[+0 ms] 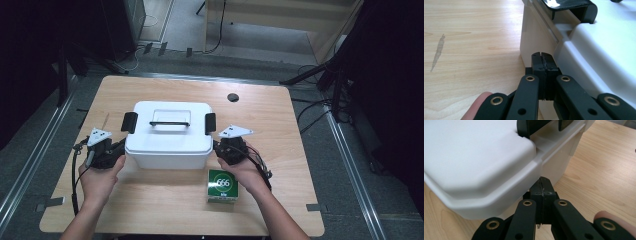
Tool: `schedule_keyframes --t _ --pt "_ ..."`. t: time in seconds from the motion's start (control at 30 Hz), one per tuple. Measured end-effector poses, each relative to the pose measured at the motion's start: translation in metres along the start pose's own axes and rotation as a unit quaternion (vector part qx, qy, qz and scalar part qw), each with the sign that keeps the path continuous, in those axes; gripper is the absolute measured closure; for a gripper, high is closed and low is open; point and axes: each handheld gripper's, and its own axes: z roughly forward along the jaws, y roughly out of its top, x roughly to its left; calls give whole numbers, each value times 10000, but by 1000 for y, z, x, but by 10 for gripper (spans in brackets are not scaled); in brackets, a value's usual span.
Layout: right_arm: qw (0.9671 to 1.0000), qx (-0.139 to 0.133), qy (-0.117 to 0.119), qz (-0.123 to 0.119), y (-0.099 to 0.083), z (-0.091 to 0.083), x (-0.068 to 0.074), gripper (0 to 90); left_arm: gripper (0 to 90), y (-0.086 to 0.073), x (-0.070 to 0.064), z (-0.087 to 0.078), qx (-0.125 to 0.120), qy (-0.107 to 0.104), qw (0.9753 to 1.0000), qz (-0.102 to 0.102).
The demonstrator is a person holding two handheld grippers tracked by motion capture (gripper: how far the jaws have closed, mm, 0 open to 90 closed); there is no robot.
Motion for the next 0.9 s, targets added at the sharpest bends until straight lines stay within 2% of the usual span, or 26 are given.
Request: schedule_keyframes --t 0.33,0.37,0.47,0.53,0.6,0.63,0.67,0.7,0.73,0.8,0.83,0.9 --pt "9999 37 51 -97 1 1 11 900 900 -6 6 -10 -83 82 9999 -51" --pt "9998 35 59 -177 1 2 11 900 900 -8 6 -10 -114 123 9999 -15" --pt "9997 4 121 -204 1 1 10 889 894 -14 5 -13 -211 365 9990 136" --pt "9998 -28 85 -194 0 -1 8 815 755 -22 9 -16 -373 445 9983 100" --pt "9995 -188 138 -217 -3 -6 4 767 645 -28 14 -20 -497 601 9970 -20" --pt "9988 -301 60 -378 -7 -11 0 720 512 -34 19 -24 -533 710 9960 -130" --pt "9988 -301 60 -378 -7 -11 0 720 458 -34 19 -24 -533 710 9960 -130" --pt "9980 -408 41 -471 -8 -14 -3 702 458 -38 23 -27 -554 750 9954 -208" --pt "9977 -430 21 -523 -10 -17 -7 680 346 -41 26 -29 -550 800 9951 -192" --pt "9970 -382 -161 -660 -12 -21 -14 641 321 -47 30 -32 -522 875 9946 -218" --pt "9964 -387 -290 -699 -14 -26 -23 634 269 -52 34 -35 -543 880 9943 -249" --pt "9962 -395 -327 -706 -15 -29 -27 624 247 -61 39 -38 -525 996 9933 -245"
